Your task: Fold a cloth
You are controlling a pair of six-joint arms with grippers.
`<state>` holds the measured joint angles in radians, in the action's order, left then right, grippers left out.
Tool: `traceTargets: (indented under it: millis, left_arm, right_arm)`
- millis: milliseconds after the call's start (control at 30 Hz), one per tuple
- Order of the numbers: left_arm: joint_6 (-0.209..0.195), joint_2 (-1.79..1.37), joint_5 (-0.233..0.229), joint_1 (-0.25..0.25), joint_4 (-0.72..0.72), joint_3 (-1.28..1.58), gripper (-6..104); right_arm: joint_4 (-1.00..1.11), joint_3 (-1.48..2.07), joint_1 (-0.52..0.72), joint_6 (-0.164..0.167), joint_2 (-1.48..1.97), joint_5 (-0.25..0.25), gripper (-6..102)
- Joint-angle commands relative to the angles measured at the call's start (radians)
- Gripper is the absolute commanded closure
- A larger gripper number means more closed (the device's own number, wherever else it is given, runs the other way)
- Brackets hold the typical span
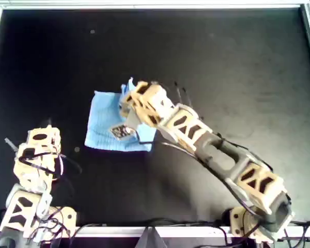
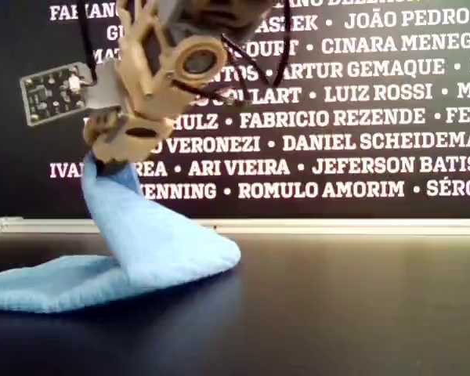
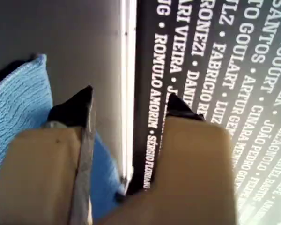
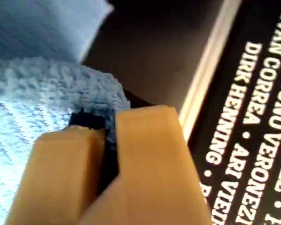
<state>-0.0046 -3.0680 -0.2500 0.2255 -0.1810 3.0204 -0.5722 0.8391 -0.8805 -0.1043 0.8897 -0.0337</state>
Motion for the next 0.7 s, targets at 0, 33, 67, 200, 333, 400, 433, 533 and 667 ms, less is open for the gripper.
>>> traceTargets:
  millis: [0,33,67,200,333,400,433,533,667]
  left_arm:
    - [0.003,-0.018,-0.008,-0.023,0.006,-0.057,43]
    - [0.005,-0.018,-0.008,-0.023,0.006,-0.057,43]
    - [0.005,-0.018,-0.008,-0.023,0.006,-0.057,43]
    - [0.005,-0.018,-0.008,-0.023,0.006,-0.057,43]
    - [0.005,-0.018,-0.008,-0.023,0.006,-0.057,43]
    - [0.005,-0.018,-0.008,-0.023,0.005,-0.057,43]
    - [0.005,-0.018,-0.008,-0.023,0.005,-0.057,43]
    - [0.005,-0.018,-0.008,-0.023,0.005,-0.055,43]
    - [0.005,-0.018,-0.008,-0.023,0.005,-0.054,43]
  right_arm:
    - [0.031,-0.179,-0.005,-0.005,-0.032,-0.012,96]
    - [0.031,-0.212,-0.014,-0.006,-0.061,-0.012,96]
    - [0.031,-0.245,-0.025,-0.006,-0.087,-0.012,95]
    - [0.031,-0.356,-0.071,-0.006,-0.181,-0.011,95]
    - [0.031,-0.431,-0.121,0.006,-0.270,-0.011,95]
    - [0.031,-0.462,-0.137,0.008,-0.304,-0.008,95]
    - [0.031,-0.476,-0.140,0.008,-0.321,-0.009,95]
    - [0.031,-0.509,-0.147,0.000,-0.377,-0.011,94]
    - [0.031,-0.531,-0.147,-0.005,-0.442,-0.011,88]
